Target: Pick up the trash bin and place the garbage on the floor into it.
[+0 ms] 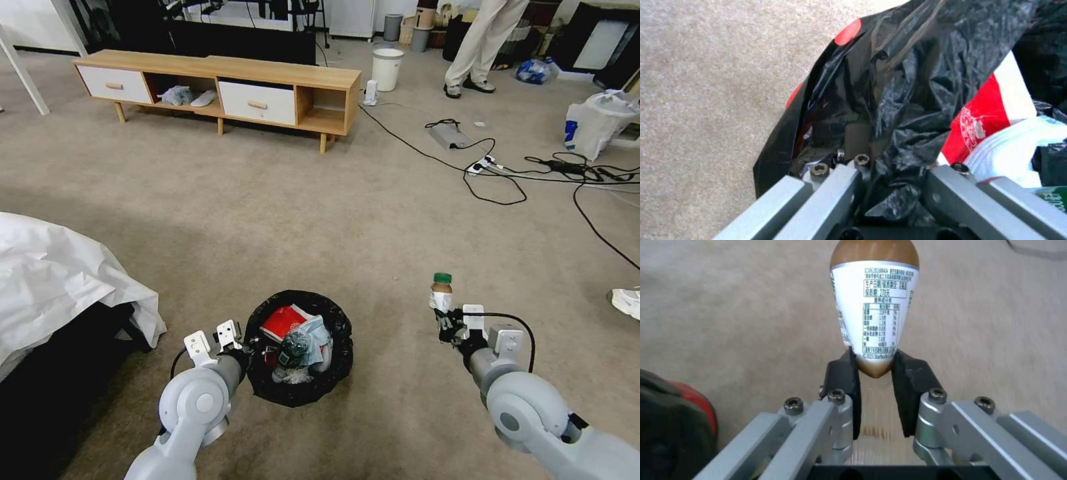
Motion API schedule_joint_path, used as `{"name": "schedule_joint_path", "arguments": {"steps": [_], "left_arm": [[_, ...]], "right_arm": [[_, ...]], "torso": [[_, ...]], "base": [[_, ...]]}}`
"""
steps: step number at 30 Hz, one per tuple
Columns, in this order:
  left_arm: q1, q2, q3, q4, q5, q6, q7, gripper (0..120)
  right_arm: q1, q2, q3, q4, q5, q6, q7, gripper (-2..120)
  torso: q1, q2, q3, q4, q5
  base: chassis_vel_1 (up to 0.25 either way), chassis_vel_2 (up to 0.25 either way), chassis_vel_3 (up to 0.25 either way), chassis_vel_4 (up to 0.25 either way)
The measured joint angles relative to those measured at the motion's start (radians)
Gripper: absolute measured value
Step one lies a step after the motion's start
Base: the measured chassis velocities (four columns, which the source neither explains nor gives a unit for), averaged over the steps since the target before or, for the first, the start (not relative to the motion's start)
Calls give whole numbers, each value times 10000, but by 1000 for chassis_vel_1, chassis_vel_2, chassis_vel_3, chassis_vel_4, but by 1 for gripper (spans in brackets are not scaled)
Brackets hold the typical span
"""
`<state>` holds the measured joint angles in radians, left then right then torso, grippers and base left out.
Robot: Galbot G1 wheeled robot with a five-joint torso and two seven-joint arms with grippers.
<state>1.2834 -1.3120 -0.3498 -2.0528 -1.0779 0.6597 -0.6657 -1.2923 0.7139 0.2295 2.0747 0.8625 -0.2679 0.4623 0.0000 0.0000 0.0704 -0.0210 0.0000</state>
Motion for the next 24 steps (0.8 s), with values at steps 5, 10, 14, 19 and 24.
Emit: {"name": "schedule_joint_path", "arguments": {"steps": [5,10,14,19,24], "left_arm": [[-7,-93,76,-239,-105,41,-147,0],[41,-49,123,-430,-441,110,-285,0],[90,-25,130,-467,-521,133,-286,0],[145,8,102,-494,-561,183,-149,0],[90,5,147,-531,-625,210,-81,0]], "right_arm": [[411,-67,-328,83,-899,370,-1261,15],[534,-162,-366,188,-1496,767,-2192,15],[573,-156,-367,227,-1663,976,-2566,15],[635,47,-433,336,-1907,1240,-3015,15],[770,175,-545,418,-1959,1311,-3149,15]], "torso": [[0,0,0,1,0],[0,0,0,-3,0],[0,0,0,-2,-1],[0,0,0,-2,-1],[0,0,0,-1,-1]], "base": [[0,0,0,0],[0,0,0,0],[0,0,0,0],[0,0,0,0],[0,0,0,0]]}}
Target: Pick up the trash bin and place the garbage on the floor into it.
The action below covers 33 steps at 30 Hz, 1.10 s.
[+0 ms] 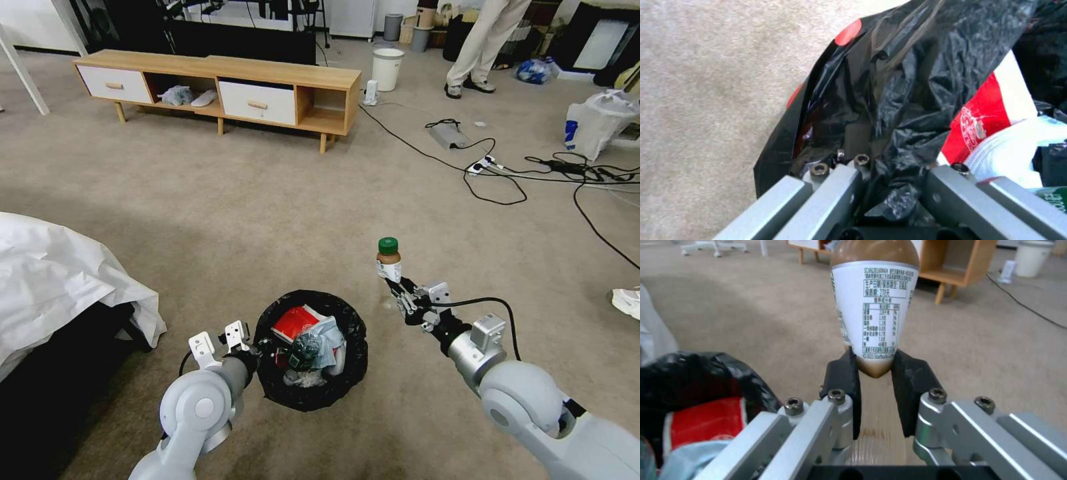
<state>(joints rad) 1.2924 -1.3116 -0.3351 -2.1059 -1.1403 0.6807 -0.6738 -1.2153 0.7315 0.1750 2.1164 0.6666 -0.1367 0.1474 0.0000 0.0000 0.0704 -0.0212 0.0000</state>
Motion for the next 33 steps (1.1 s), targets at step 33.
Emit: {"name": "schedule_joint_path", "arguments": {"steps": [33], "left_arm": [[-161,-348,213,138,285,10,180,0]], "right_arm": [[260,-206,224,758,-633,726,-1769,15]], "torso": [[0,0,0,0,0]], "base": [[0,0,0,0]]}}
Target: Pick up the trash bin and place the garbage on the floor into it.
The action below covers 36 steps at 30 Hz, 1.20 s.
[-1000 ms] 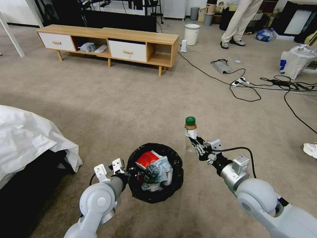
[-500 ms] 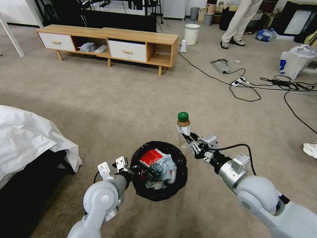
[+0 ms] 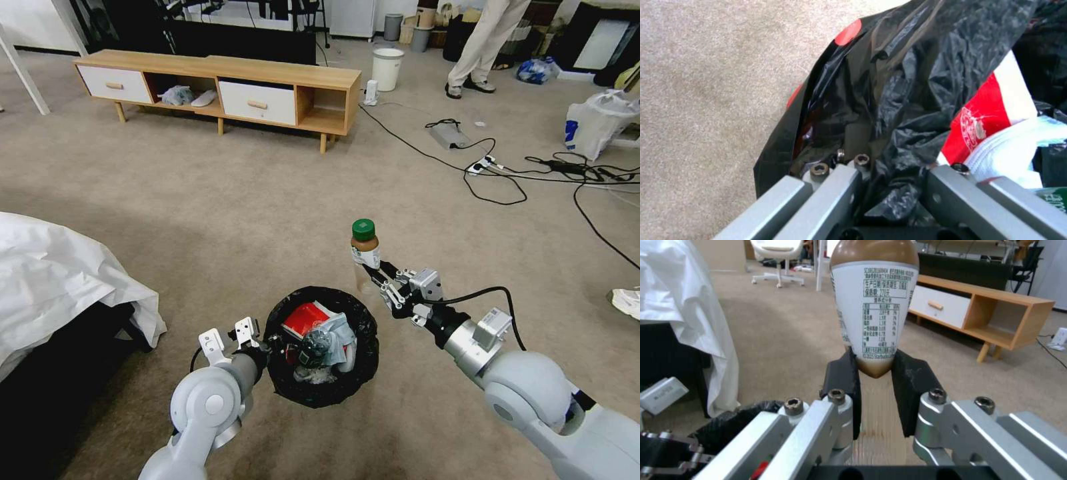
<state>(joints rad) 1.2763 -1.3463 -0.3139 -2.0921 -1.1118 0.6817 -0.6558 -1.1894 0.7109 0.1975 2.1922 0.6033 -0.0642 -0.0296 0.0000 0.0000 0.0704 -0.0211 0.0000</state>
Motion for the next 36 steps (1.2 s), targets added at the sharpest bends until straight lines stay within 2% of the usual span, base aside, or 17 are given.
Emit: {"name": "schedule_joint_path", "arguments": {"steps": [23,36], "left_arm": [[-90,-87,-4,22,2,-14,13,0],[-163,-189,7,334,194,-16,234,0]], "right_arm": [[-71,-16,-6,77,204,208,-751,15],[-84,-221,96,273,513,394,-1380,15]], "torso": [[0,0,0,0,0],[0,0,0,0,-1]], "base": [[0,0,0,0],[0,0,0,0]]}}
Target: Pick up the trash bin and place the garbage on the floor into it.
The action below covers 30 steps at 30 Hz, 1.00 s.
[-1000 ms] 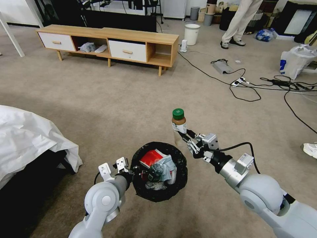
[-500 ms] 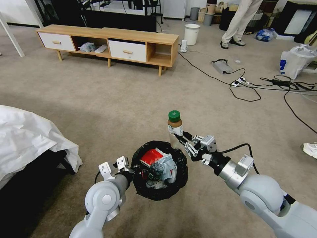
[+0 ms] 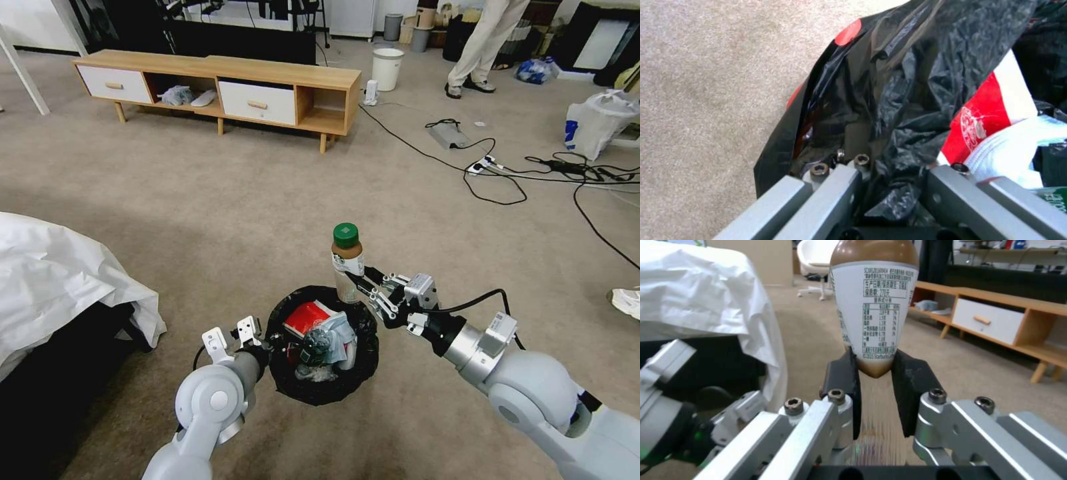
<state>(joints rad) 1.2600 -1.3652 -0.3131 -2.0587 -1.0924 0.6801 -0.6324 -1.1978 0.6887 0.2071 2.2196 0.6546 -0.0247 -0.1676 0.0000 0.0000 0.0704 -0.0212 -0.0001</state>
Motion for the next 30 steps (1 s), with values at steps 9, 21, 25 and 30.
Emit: {"name": "schedule_joint_path", "arguments": {"steps": [9,21,25,30], "left_arm": [[9,5,-43,-70,-49,1,37,0],[-128,-150,-60,485,360,-13,405,0],[-195,-242,-44,655,407,-28,419,0],[-207,-290,-15,666,407,-40,419,0]], "right_arm": [[88,11,-241,-60,-31,-40,-267,15],[239,-526,-69,307,404,-96,-247,15],[97,-594,-33,361,423,-112,-247,15],[-170,-576,-33,357,364,-115,-306,15]], "torso": [[0,0,0,1,1],[0,0,0,0,1],[0,0,1,0,0],[0,0,0,-1,0]], "base": [[0,0,0,0],[0,0,0,0],[0,0,0,0],[0,0,0,0]]}}
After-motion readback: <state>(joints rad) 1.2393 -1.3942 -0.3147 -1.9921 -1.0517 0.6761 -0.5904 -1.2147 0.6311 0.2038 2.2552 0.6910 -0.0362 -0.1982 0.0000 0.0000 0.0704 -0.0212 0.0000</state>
